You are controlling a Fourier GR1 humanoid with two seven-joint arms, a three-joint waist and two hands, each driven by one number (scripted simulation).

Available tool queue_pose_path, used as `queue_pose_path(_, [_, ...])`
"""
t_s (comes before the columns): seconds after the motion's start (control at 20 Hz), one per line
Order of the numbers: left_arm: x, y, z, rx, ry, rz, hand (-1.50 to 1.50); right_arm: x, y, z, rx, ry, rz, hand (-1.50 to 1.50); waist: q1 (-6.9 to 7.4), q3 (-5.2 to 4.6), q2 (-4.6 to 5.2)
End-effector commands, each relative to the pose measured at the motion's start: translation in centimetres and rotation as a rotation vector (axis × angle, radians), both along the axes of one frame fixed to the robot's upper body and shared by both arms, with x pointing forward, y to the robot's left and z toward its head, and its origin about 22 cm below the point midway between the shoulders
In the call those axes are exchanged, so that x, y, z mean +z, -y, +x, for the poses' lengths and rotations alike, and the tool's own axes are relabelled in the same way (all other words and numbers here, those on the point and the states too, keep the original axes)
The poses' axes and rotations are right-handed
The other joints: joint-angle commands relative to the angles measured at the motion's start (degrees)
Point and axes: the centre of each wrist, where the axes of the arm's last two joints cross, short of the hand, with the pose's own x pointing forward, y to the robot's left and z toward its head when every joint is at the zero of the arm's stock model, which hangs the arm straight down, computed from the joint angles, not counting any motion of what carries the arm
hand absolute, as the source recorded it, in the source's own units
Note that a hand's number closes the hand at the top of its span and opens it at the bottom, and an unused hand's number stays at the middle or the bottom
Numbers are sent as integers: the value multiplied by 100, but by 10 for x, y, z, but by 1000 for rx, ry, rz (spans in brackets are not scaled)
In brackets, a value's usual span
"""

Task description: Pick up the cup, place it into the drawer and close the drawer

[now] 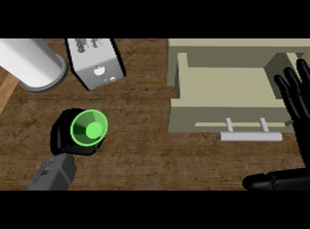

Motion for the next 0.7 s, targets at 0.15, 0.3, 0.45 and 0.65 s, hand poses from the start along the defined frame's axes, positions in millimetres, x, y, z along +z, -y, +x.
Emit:
queue_pose_path(0.15, [57,39,32,-178,144,11,150,-8,3,-9,0,-11,-7,-150,23,8,-30])
queue_pose_path(0.3, [90,55,38,-221,144,24,150,-16,-9,-7,8,-27,17,-150,52,8,-25])
queue_pose_path(0.45, [126,66,29,-235,167,17,150,-18,-4,-1,-19,-21,9,-150,81,8,-24])
queue_pose_path(0.65, [156,86,32,-257,182,-18,150,-7,3,-14,5,-19,5,-150,-23,-1,1])
